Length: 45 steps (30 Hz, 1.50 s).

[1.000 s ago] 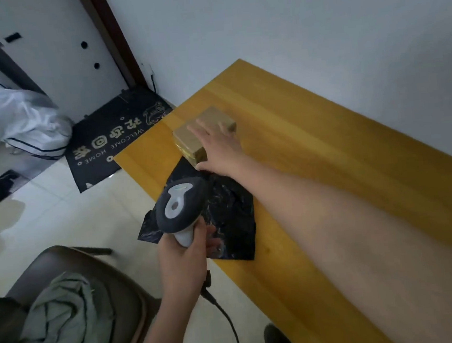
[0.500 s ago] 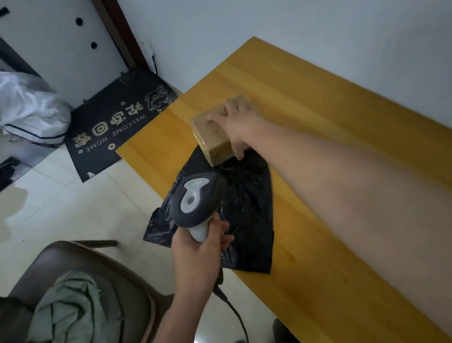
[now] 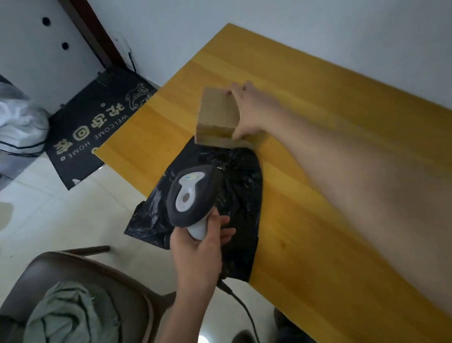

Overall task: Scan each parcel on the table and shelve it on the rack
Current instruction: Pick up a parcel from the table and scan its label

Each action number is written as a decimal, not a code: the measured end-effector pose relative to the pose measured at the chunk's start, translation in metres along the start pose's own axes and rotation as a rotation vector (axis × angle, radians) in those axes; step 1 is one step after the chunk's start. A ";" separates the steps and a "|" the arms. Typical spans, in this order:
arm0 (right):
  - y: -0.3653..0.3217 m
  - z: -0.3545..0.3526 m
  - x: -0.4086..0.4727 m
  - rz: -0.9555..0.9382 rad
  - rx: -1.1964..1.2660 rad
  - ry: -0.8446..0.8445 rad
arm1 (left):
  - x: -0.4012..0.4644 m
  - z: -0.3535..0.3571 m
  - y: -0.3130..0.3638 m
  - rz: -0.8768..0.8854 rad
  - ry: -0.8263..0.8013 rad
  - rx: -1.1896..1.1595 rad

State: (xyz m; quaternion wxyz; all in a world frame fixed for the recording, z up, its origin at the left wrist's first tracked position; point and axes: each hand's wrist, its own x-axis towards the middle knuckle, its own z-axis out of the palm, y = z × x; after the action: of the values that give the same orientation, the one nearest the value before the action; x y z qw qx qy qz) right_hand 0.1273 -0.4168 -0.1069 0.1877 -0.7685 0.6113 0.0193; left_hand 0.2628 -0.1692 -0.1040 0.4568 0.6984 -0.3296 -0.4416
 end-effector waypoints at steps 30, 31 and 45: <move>0.138 0.066 -0.257 0.883 1.756 0.046 | -0.093 0.136 0.066 -0.050 -0.401 0.213; 0.139 0.068 -0.256 0.883 1.760 0.052 | -0.096 0.137 0.069 -0.043 -0.396 0.221; 0.139 0.077 -0.255 0.757 1.910 0.065 | -0.124 0.152 0.090 -0.097 -0.254 0.234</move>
State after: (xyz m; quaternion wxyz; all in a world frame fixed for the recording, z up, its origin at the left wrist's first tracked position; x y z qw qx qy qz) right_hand -0.0529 -0.1808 -0.1490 0.6858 -0.0557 0.5786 -0.4379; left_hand 0.0696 -0.1473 -0.0108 0.3052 0.7003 -0.3999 -0.5065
